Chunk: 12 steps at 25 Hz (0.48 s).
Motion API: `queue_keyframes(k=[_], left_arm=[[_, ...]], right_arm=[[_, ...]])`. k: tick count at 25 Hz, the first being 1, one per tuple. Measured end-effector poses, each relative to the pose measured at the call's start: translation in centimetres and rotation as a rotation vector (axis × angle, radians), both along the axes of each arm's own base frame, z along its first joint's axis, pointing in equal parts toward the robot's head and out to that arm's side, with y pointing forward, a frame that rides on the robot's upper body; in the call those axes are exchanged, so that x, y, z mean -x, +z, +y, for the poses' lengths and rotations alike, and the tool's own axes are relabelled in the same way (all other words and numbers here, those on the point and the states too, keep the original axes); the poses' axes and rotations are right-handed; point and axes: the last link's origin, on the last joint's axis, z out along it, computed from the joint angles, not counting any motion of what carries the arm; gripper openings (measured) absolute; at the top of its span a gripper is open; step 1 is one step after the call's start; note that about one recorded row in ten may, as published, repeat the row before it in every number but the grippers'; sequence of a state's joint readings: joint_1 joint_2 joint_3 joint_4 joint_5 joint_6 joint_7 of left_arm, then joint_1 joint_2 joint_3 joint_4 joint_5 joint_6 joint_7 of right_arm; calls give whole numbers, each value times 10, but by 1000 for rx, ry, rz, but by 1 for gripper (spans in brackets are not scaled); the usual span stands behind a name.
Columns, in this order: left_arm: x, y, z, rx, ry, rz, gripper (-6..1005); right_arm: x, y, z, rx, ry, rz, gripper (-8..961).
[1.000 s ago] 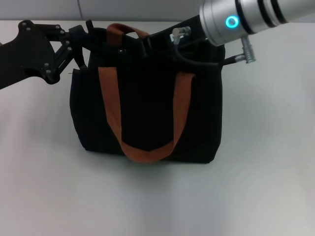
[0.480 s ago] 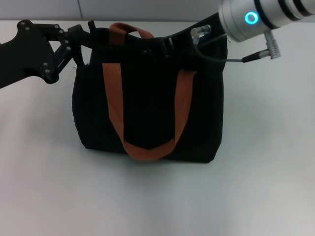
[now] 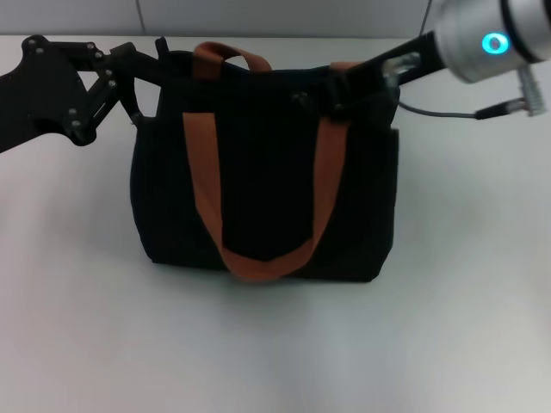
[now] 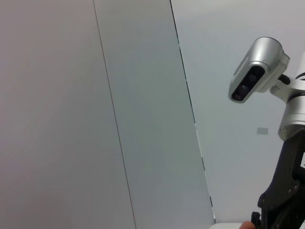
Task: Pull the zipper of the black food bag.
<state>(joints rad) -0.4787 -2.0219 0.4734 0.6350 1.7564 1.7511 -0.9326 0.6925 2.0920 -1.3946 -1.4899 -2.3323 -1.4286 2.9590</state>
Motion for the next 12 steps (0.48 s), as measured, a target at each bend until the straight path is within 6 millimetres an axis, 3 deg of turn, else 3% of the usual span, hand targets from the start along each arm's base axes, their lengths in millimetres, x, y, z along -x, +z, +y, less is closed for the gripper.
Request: queue_keyframes(k=[6,12], left_arm=[[1,1,-1,-3,1,-2,45],[2,1,-1,-3,3,-3,45]], right_arm=[[-15,18,-3,-50,-32,-10,-5],[-21,24,-4,-65,-52,-3,-5]])
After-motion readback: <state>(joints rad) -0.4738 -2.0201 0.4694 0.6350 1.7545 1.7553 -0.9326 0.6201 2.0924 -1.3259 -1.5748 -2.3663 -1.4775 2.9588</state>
